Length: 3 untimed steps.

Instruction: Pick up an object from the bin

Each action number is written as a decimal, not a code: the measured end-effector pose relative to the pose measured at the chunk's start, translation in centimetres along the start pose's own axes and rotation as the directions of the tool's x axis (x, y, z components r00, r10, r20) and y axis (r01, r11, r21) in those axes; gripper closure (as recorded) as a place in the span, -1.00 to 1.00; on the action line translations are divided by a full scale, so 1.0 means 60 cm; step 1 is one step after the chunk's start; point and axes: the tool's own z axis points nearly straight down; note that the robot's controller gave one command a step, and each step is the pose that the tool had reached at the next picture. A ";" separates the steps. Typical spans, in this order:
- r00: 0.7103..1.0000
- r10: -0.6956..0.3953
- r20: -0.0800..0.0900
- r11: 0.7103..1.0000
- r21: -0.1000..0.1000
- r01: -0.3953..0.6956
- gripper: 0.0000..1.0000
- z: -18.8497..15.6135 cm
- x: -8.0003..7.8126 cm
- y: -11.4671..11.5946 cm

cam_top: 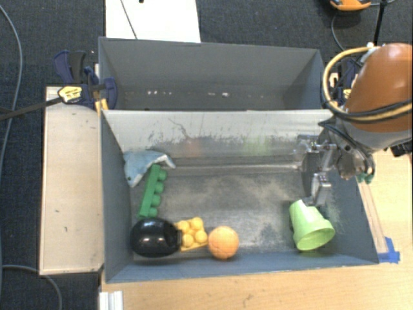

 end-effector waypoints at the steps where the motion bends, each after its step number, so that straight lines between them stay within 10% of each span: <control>1: 1.000 -0.002 0.009 1.000 0.001 0.002 -1.00 -0.008 -0.002 0.000; 3: 1.000 -0.003 0.008 1.000 0.003 0.003 -1.00 0.135 0.089 -0.136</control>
Offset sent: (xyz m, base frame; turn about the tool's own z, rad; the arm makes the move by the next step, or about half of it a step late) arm -0.0449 -0.0654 -0.1718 0.1175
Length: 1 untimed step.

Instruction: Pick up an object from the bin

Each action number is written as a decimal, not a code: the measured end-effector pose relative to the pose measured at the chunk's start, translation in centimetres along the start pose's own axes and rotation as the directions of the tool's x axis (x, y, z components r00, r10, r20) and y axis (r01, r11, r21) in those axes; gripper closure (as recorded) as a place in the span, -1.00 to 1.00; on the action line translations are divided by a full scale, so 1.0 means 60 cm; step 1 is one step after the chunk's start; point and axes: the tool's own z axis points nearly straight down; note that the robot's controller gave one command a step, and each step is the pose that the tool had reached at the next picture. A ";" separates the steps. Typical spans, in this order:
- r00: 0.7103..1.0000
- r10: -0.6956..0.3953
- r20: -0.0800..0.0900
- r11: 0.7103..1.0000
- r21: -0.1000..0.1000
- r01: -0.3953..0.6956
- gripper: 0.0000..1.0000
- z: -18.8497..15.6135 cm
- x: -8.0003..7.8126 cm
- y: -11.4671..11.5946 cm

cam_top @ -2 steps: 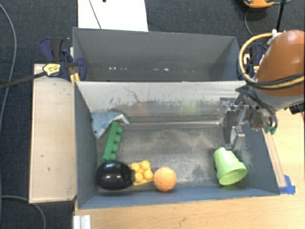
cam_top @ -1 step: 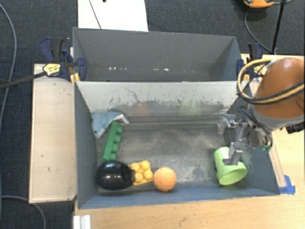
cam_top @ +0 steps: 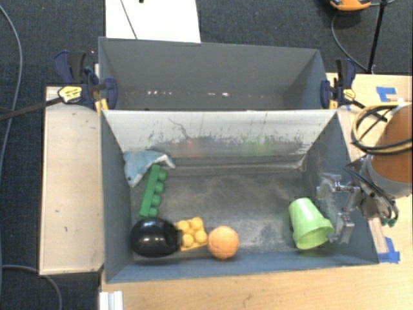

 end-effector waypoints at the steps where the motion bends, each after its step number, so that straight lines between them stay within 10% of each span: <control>1: 0.997 0.080 0.001 0.997 -0.003 -0.080 -1.00 0.019 -0.007 0.010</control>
Offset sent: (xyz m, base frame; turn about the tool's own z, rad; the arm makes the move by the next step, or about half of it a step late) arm -0.0031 0.0059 -0.0910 -0.5995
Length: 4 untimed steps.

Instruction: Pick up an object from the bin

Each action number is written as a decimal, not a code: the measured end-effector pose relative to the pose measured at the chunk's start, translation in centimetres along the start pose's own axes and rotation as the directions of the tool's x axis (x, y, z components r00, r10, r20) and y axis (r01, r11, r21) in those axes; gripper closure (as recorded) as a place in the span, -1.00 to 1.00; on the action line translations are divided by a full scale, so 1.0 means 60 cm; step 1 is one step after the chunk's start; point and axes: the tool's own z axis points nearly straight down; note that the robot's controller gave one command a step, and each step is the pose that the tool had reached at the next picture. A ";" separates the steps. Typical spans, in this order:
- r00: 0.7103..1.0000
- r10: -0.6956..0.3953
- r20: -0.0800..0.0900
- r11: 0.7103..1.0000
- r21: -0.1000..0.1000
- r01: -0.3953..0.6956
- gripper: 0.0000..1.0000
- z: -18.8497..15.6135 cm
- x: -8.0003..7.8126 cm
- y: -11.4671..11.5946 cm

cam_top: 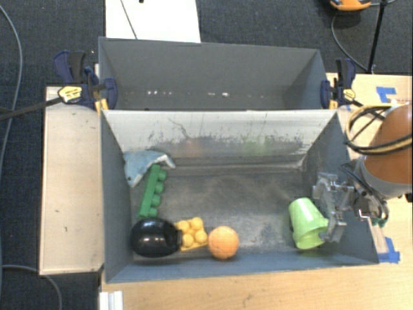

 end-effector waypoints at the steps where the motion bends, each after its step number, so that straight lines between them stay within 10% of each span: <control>1: 0.957 -0.292 0.005 0.957 0.004 0.292 -1.00 0.054 0.003 0.000; 2: 0.885 -0.464 0.031 0.886 0.021 0.463 1.00 0.104 -0.014 -0.002; 4: 0.885 -0.465 0.030 0.886 0.021 0.464 1.00 0.101 -0.013 -0.002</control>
Offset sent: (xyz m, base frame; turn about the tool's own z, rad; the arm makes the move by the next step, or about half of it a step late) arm -0.0050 -0.0002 -0.0793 -0.4821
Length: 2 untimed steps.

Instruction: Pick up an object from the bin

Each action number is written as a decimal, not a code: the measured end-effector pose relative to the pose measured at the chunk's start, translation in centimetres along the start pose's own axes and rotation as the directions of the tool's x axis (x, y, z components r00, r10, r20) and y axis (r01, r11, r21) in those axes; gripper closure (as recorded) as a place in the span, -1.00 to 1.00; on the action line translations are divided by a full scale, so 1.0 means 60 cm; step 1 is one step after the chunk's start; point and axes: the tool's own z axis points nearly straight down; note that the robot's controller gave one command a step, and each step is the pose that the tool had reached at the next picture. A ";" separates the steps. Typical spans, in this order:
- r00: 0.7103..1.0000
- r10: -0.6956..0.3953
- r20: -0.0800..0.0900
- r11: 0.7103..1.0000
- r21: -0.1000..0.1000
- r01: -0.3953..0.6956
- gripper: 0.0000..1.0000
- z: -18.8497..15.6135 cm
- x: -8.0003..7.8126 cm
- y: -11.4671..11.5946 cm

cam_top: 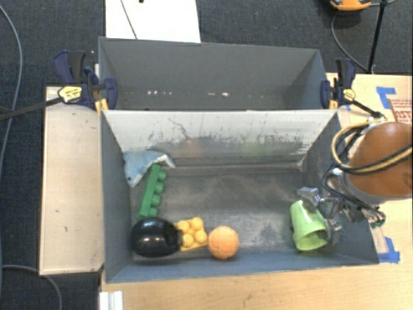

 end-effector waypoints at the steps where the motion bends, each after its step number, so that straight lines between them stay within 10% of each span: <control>1: 1.000 0.000 -0.008 1.000 -0.008 0.000 1.00 -0.019 0.003 0.005; 2: 1.000 0.001 -0.004 1.000 -0.011 -0.001 1.00 -0.050 0.001 0.008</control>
Offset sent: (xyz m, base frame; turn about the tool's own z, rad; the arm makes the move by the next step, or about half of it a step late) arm 0.0002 0.0000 0.0025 0.0000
